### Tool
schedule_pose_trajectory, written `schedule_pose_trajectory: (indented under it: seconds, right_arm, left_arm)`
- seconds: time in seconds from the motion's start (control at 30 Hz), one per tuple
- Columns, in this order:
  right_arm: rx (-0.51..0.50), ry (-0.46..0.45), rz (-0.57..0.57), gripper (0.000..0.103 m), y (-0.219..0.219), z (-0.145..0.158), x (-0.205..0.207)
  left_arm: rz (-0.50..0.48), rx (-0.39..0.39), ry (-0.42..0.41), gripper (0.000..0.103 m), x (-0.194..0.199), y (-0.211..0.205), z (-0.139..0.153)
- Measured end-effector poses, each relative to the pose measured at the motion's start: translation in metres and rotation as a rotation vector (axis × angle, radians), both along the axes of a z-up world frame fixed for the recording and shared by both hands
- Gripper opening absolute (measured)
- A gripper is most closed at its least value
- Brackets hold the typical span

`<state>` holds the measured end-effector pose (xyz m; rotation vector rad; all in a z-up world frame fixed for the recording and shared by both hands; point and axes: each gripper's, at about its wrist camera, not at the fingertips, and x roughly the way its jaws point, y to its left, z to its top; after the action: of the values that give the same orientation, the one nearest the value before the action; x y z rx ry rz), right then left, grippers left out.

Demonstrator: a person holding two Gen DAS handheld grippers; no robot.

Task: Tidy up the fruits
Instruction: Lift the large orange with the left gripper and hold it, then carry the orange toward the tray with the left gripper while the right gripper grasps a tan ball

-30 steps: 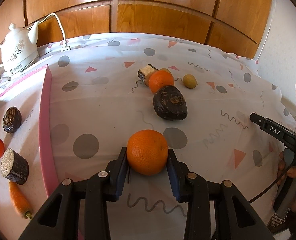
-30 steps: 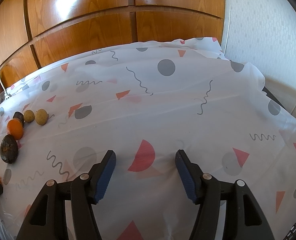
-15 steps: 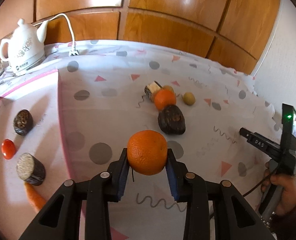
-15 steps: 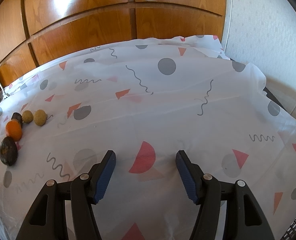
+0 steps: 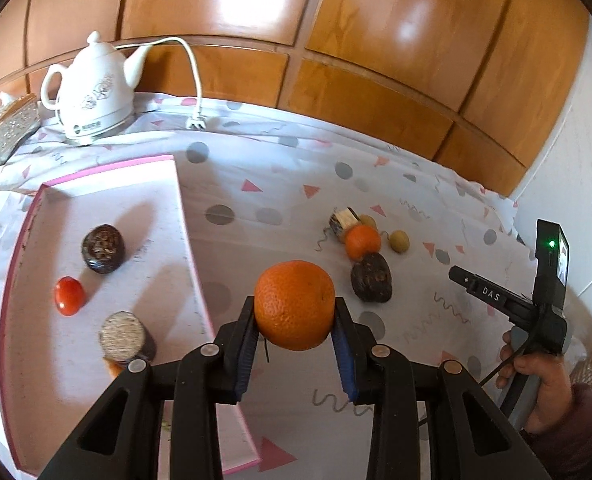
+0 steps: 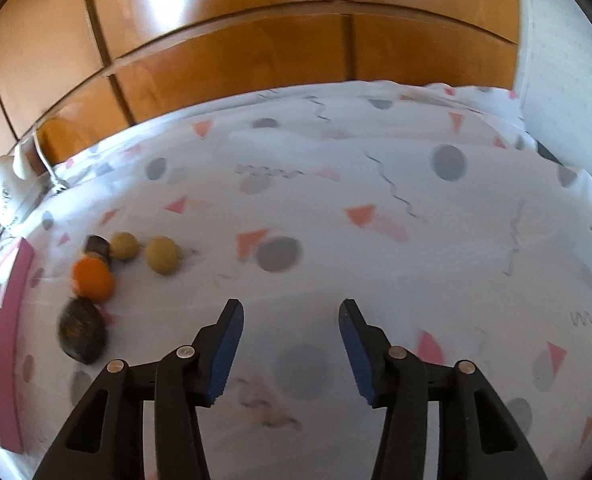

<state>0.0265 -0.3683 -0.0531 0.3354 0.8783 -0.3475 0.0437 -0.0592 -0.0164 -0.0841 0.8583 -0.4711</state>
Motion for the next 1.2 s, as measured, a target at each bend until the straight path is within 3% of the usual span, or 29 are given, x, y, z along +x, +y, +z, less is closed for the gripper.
schedule_pose_trajectory:
  seconds: [0.07, 0.33, 0.73, 0.83, 1.2]
  right_arm:
    - [0.01, -0.013, 0.027, 0.043, 0.006, 0.004, 0.007]
    - [0.021, -0.027, 0.147, 0.043, 0.032, 0.012, 0.041]
    - [0.014, 0.019, 0.215, 0.043, 0.055, -0.004, 0.082]
    - [-0.003, 0.042, 0.212, 0.028, 0.055, -0.012, 0.089]
    - [-0.066, 0.056, 0.205, 0.026, 0.039, -0.012, 0.048]
  left_arm:
    - [0.016, -0.006, 0.0, 0.035, 0.001, 0.007, 0.002]
    - [0.092, -0.021, 0.01, 0.035, 0.005, 0.034, 0.004]
    - [0.235, -0.027, 0.046, 0.036, 0.01, 0.09, -0.003]
    - [0.253, -0.027, 0.047, 0.036, 0.01, 0.096, -0.004]
    - [0.322, -0.03, 0.051, 0.036, 0.016, 0.118, -0.006]
